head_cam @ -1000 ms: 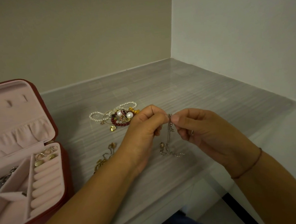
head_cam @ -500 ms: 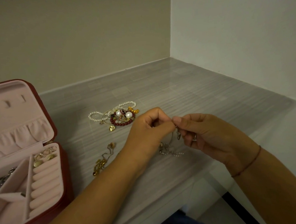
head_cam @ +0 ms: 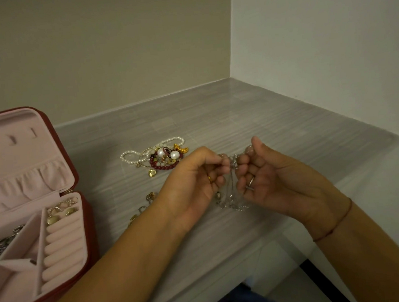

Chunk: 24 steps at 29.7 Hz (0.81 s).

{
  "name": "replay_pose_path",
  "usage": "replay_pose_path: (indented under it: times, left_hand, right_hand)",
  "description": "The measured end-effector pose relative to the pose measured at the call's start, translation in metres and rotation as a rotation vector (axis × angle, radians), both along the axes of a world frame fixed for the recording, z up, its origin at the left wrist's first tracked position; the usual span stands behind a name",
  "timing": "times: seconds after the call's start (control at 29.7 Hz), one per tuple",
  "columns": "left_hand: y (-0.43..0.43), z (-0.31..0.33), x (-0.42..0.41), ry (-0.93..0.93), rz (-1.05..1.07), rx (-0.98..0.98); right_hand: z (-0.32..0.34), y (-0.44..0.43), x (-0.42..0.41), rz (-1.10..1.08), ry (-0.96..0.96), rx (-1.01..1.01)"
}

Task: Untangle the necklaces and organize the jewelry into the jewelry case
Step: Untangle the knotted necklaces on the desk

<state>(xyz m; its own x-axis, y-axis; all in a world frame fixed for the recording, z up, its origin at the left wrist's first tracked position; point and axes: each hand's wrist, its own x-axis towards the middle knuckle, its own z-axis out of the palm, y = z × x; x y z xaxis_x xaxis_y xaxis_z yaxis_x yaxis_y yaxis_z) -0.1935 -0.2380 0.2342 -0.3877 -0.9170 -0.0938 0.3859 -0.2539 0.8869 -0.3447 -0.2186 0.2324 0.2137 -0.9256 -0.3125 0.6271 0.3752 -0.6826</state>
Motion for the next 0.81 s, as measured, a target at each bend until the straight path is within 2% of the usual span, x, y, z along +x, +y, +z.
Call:
replay_pose_path:
  times: [0.13,0.27,0.4,0.54,0.64,0.67,0.81]
  left_hand:
    - [0.001,0.002,-0.001,0.077,0.013,0.087]
    - [0.0,0.002,-0.003,0.124,0.06,0.123]
    - [-0.002,0.002,0.0,0.194,0.096,0.131]
    - [0.0,0.003,0.001,0.136,0.067,0.09]
    - [0.0,0.003,0.0,0.113,0.033,0.087]
    - [-0.001,0.003,0.001,0.112,0.009,0.084]
    - [0.0,0.004,0.003,0.114,-0.101,0.028]
  right_hand:
    - [-0.002,0.001,0.006,0.002,-0.147,-0.036]
    - [-0.004,0.001,0.012,-0.07,-0.14,-0.114]
    - [-0.004,0.0,0.014,-0.098,-0.229,-0.152]
    - [-0.001,0.002,0.008,-0.083,-0.19,-0.194]
    - [-0.002,0.004,0.001,-0.069,-0.074,-0.212]
    - [-0.003,0.004,0.0,-0.053,0.016,-0.23]
    - [-0.009,0.009,0.001,-0.01,0.611,-0.374]
